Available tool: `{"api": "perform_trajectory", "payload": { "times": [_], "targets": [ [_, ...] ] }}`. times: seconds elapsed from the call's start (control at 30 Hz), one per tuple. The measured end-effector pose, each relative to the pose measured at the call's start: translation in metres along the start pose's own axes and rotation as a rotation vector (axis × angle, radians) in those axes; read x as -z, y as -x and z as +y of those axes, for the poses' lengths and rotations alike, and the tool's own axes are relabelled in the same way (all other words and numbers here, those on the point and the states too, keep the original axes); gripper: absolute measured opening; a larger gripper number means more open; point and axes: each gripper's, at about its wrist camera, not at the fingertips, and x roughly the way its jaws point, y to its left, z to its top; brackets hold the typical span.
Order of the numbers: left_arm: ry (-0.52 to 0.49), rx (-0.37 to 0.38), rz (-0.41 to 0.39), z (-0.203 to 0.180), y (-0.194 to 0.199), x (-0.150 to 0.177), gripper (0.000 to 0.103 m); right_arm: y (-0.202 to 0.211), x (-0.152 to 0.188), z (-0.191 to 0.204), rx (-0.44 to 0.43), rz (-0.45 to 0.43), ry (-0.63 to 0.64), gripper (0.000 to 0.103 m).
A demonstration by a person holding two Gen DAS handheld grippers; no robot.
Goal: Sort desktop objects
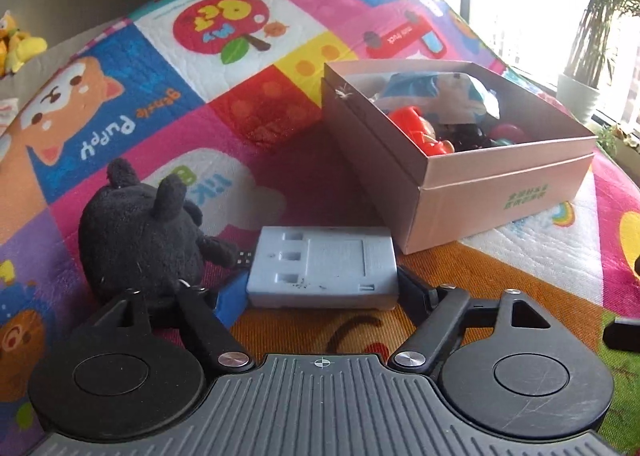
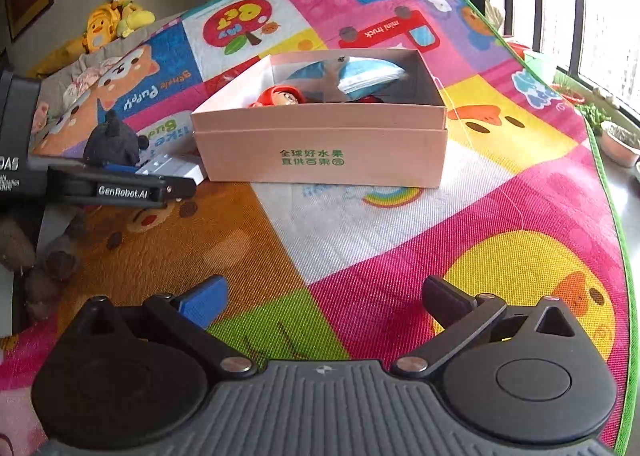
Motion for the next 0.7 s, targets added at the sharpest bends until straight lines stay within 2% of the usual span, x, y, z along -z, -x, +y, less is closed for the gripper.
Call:
{"api": "perform_trajectory", "payload": {
  "times": [0.1,0.17,0.2,0.27,0.3,0.33,0.4,0.5,0.6,0.7],
  "targets": [
    [-0.024,0.039,0.021,-0.009,0.017,0.009,0.082,0.004,-0.005,-0.012,0.029,-0.04,-0.044,0.103],
    [-0.019,0.14,0.049,-0.021,0.031,0.017,0.083,0.008,-0.011,-0.023,0.057,-0.074,-0.076,0.103],
    [-0.033,0.22,0.058,-0.032,0.041,0.022,0.082,0.009,-0.014,-0.027,0.062,-0.08,-0.092,0.103],
    [-0.076,0.346,0.066,-0.05,0.056,0.03,0.096,0.009,-0.021,-0.037,0.058,-0.081,-0.145,0.103],
    [-0.098,0.397,0.064,-0.058,0.063,0.034,0.098,0.009,-0.021,-0.039,0.052,-0.079,-0.161,0.103],
    [-0.118,0.418,0.056,-0.063,0.068,0.037,0.097,0.01,-0.021,-0.039,0.046,-0.075,-0.171,0.103],
    [-0.148,0.4,0.034,-0.065,0.076,0.04,0.098,0.011,-0.019,-0.035,0.046,-0.069,-0.147,0.103],
    [-0.137,0.317,0.013,-0.049,0.08,0.041,0.1,0.016,-0.012,-0.024,0.033,-0.051,-0.073,0.103],
    [-0.076,0.246,0.03,-0.024,0.08,0.043,0.1,0.028,-0.004,-0.004,-0.084,0.001,0.06,0.103],
    [-0.005,0.169,0.046,-0.002,0.075,0.043,0.1,0.029,0.009,0.025,-0.132,0.05,0.206,0.103]
  ]
}}
